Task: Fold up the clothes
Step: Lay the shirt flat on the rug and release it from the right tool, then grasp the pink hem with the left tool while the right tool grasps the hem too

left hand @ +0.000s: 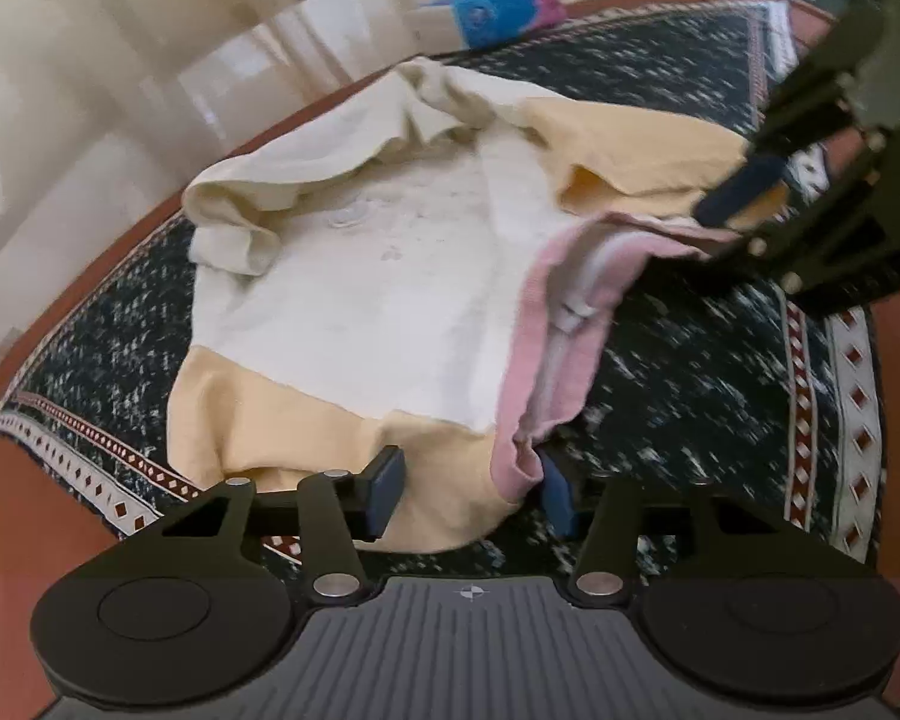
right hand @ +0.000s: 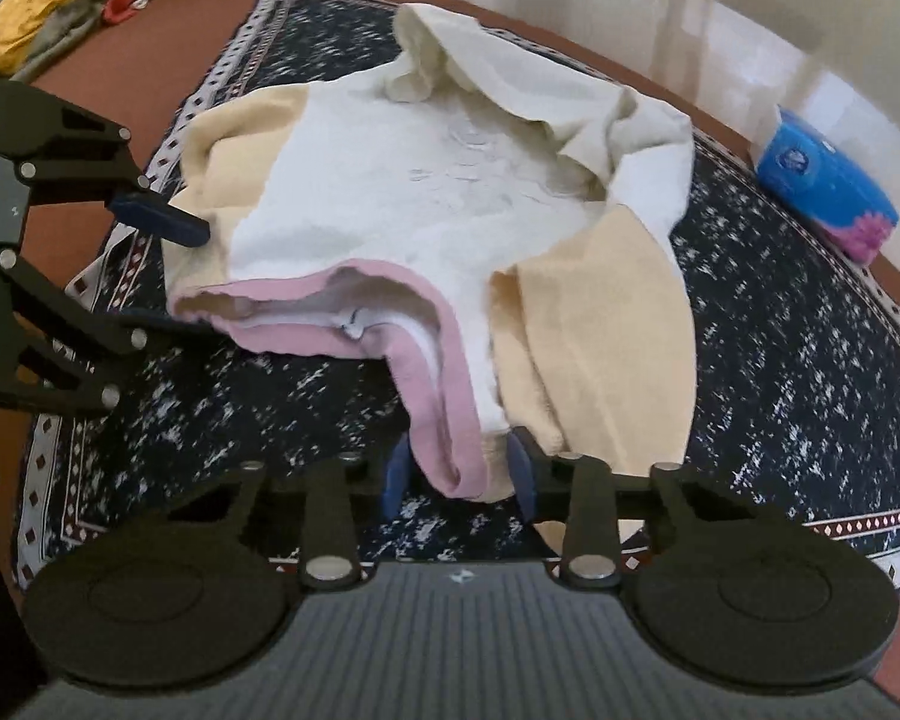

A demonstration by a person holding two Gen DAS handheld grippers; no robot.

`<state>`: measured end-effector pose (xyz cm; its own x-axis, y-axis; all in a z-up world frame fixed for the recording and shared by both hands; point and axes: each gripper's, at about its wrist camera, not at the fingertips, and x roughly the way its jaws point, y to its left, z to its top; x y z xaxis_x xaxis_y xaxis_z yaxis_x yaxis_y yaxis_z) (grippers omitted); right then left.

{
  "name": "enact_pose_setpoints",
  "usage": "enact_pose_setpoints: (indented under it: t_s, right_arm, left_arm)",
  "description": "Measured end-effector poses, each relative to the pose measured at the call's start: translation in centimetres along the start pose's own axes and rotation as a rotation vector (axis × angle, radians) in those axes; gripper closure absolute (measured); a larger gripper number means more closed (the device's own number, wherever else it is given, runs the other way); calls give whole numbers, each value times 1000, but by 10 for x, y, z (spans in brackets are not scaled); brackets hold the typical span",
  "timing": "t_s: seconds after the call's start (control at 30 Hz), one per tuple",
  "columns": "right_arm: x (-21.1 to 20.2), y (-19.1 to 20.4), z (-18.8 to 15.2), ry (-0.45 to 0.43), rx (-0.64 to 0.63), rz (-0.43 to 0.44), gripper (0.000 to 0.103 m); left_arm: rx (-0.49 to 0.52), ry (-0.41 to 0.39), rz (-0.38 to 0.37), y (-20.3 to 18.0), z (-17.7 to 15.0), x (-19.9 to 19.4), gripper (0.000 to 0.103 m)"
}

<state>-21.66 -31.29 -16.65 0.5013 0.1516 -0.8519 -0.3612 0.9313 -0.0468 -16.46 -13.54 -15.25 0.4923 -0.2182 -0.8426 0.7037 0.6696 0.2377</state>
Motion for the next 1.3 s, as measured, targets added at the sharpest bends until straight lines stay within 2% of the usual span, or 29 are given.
enact_pose_setpoints:
  t_s: [0.07, 0.1, 0.17, 0.2, 0.23, 0.4, 0.57, 0.87, 0.97, 1.1, 1.23, 1.3]
  right_arm:
    - [1, 1, 1, 1, 10, -11, 67]
    - [2, 1, 1, 3, 13, -17, 70]
    - [2, 1, 2, 6, 27, -28, 88]
    - [2, 1, 3, 7, 38, -33, 91]
    - [-2, 0, 4, -1, 54, -36, 93]
    - [-32, -4, 15, -79, 113, -50, 95]
    - [-89, -13, 48, -240, 163, -30, 97]
    - [-206, -32, 102, -540, 159, 81, 101]
    - [-235, -32, 108, -594, 131, 116, 101]
    - [-259, -33, 107, -608, 136, 181, 101]
    - [-280, -28, 102, -613, 113, 251, 101]
    - [-284, -18, 103, -612, 69, 230, 101]
  left_arm:
    - [-19, 4, -11, 5, 1, 2, 54]
    - [-27, 6, -16, 8, 2, 3, 63]
    - [-51, 1, -38, 11, 2, 4, 84]
    - [-69, -2, -43, 13, 2, 3, 99]
    - [-100, -9, -43, 16, 2, 2, 100]
    - [-305, -110, -32, 49, 10, -23, 103]
    - [-403, -246, 4, 82, 33, -64, 103]
    - [-491, -570, 74, 125, 71, -183, 103]
    - [-497, -634, 86, 124, 73, -213, 103]
    - [-505, -719, 102, 123, 75, -252, 103]
    - [-459, -701, 86, 115, 69, -268, 103]
    - [-440, -670, 62, 99, 66, -257, 102]
